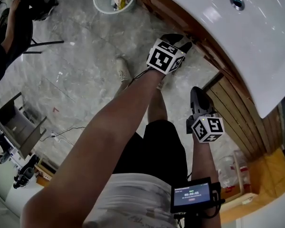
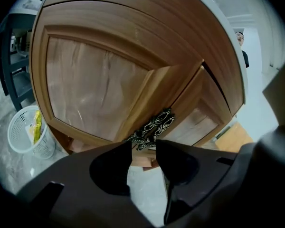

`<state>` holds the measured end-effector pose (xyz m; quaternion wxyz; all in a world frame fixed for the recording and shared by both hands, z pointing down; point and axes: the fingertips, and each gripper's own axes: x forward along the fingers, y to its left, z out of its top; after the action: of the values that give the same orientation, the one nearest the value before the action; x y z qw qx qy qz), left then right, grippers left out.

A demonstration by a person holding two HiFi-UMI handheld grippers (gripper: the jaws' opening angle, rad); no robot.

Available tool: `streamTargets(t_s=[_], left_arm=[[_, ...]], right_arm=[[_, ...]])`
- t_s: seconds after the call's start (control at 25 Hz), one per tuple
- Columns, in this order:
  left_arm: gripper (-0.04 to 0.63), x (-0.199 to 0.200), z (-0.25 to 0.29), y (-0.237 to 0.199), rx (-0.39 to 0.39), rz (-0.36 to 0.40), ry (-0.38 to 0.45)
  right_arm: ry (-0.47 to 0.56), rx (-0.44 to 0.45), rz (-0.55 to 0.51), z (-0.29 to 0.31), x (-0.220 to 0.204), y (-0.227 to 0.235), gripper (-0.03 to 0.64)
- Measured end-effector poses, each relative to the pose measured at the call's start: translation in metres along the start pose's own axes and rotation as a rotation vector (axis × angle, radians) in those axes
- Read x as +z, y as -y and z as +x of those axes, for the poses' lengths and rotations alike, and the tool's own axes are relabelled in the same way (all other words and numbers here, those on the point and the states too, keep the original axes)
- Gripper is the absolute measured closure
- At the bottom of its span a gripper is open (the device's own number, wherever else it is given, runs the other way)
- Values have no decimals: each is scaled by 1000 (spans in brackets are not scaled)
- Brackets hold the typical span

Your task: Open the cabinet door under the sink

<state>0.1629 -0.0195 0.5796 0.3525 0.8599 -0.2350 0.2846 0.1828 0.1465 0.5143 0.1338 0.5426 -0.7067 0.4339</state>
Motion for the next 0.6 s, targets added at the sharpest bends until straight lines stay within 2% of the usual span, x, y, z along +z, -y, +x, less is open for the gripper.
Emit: streamTargets(t_s=[0.16,0.44,0.6], left_arm=[[442,2,8,-2,17,40,2],[443,5,21,-11,64,65,-18],[497,9,25,-11,99,91,-19]], right_arm=[[3,3,2,-2,-3,4,603],[4,-16,23,-10,-9,15,603],[0,-19,26,-11,-12,17,603]])
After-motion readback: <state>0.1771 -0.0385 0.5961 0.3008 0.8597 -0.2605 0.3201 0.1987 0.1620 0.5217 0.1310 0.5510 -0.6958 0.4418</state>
